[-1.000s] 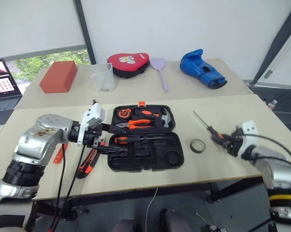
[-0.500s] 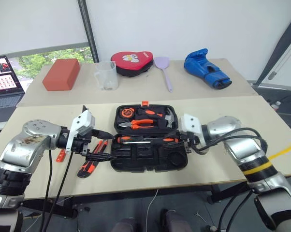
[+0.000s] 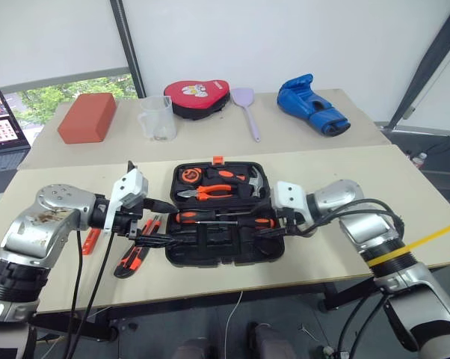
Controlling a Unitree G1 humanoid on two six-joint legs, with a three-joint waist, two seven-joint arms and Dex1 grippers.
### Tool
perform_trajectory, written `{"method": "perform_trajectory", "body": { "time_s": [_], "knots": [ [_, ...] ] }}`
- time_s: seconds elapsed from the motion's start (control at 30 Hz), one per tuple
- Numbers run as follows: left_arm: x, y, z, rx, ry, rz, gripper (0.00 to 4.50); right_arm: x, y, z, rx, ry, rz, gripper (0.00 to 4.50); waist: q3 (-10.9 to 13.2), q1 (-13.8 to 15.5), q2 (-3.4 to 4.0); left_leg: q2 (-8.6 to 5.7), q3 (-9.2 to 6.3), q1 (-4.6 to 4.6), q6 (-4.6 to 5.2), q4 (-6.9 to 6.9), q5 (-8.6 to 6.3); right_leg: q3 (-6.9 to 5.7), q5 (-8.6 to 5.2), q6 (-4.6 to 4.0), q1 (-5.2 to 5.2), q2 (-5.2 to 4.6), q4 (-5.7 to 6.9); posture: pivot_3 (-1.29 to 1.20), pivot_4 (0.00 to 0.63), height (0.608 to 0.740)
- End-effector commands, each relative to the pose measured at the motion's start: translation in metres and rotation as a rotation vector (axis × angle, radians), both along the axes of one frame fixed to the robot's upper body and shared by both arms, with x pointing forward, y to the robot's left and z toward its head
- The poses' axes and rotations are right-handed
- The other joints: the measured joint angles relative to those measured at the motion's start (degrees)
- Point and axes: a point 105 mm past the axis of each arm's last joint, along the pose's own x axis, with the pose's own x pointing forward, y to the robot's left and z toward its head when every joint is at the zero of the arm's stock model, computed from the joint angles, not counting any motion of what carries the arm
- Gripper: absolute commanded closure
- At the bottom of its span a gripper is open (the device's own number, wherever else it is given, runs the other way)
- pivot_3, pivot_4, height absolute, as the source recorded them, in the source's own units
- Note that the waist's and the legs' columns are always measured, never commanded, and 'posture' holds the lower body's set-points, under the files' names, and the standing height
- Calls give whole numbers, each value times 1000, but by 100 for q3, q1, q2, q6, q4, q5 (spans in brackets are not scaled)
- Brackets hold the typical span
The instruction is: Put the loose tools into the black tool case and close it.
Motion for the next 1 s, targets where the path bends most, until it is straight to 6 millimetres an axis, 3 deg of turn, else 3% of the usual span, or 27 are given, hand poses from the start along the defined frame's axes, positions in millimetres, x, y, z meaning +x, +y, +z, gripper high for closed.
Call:
{"method": "perform_trajectory", "body": {
  "time_s": [0.03, 0.23, 0.43, 0.57, 0.7, 0.8, 0.93, 1.0],
  "knots": [
    [2, -2, 9, -3, -50, -14, 0, 1, 7, 26, 95, -23, -13, 486, 0, 5, 0, 0, 0, 0, 0, 0, 0, 0, 0, 0, 0, 0, 0, 0, 150, 740],
    [3, -3, 9, -6, -52, -14, 0, 6, 14, 12, 80, -2, -26, 2391, 0, 2, 0, -2, -1, 0, 1, -1, 0, -5, 0, 0, 0, -1, -1, 0, 150, 740],
    [4, -2, 8, -6, -51, -7, 0, 14, 19, -23, -61, -10, -45, 4465, 0, -16, 0, -1, -1, 3, 1, -1, 0, -6, 1, -1, -1, 1, 2, 0, 150, 740],
    [6, 0, 6, -1, -47, 9, 0, 9, 18, -54, -187, -4, -13, 4465, -4, -23, -3, 0, 0, 22, -2, -3, -1, -10, 0, -2, 13, 3, 3, 0, 150, 740],
    [6, 5, 5, 1, -49, 42, 0, 9, 26, -49, -139, -24, -23, 4465, -10, -29, -11, 2, 1, 43, -37, -3, -16, -4, 1, -2, 36, 5, 3, 0, 150, 740],
    [7, 13, 5, -3, -54, 103, 0, 5, 37, -23, 18, 4, -20, 4465, -10, -41, -11, 7, 1, 59, -41, -3, -15, 17, 2, -4, 51, 12, 3, 0, 150, 740],
    [3, 47, 3, -35, -36, 306, 0, -1, 43, 46, 326, 71, -24, 4465, -7, -77, -7, 12, 3, 31, -30, -7, -7, 45, 7, -13, 9, 28, 9, 0, 150, 740],
    [-3, 72, 0, -59, -51, 460, 0, -13, 38, 66, 383, 110, 0, 3908, -6, -74, -5, 11, 3, 12, -10, -12, 7, 44, 10, -20, -22, 30, 15, 0, 150, 740]
  ]
}}
